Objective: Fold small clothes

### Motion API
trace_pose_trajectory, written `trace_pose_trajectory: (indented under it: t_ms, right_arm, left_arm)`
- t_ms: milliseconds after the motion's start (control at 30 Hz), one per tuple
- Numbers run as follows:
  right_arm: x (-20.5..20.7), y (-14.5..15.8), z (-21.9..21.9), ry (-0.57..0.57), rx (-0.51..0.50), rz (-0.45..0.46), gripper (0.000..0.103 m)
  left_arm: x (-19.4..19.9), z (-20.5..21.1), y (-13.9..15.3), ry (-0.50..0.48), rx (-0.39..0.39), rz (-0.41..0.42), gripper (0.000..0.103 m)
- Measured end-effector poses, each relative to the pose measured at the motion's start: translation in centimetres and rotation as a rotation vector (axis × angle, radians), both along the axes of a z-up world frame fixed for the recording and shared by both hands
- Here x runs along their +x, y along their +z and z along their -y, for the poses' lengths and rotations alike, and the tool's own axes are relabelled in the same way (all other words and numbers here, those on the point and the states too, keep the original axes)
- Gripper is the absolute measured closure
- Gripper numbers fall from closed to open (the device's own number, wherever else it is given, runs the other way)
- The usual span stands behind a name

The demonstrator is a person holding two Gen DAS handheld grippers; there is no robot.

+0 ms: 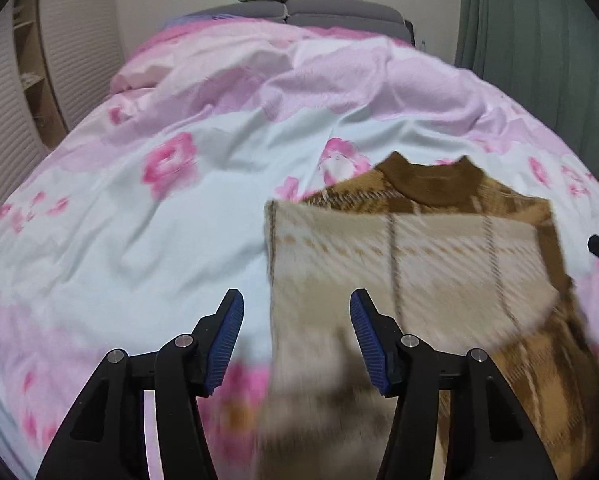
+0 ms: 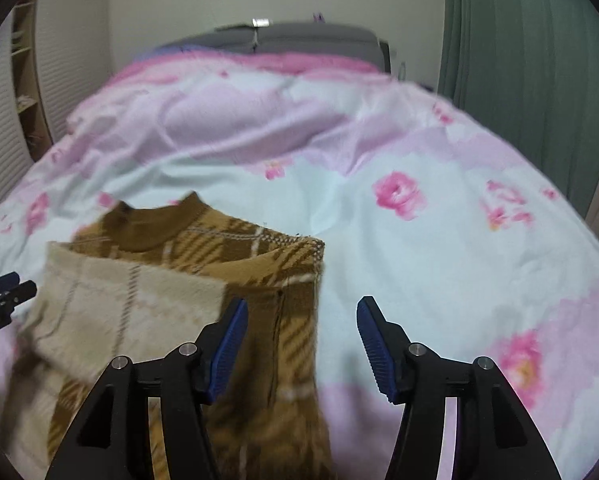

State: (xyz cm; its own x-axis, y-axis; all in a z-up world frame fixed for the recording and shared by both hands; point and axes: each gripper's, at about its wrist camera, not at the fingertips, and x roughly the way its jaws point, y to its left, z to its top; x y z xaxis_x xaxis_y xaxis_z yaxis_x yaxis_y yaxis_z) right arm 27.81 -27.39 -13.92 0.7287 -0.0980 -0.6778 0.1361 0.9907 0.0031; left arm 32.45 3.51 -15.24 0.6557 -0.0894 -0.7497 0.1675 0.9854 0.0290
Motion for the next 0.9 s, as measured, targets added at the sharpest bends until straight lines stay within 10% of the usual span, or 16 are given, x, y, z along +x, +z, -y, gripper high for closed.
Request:
trace_pose_trajectory:
  t_ms: [467, 900]
  right_arm:
    - [-20.9, -0.5, -0.9, -0.09, 0.093, -0.02, 0.032]
    - [-25.1, -3.5, -1.0, -0.104, 0.145, -0.094, 0.032]
  left_arm:
    - [-22.4, -2.5, -0.7, 0.152, 0.012, 0.026, 0.046]
    - [-25.9, -5.3, -3.6, 0.238, -0.117, 0.001, 0.045]
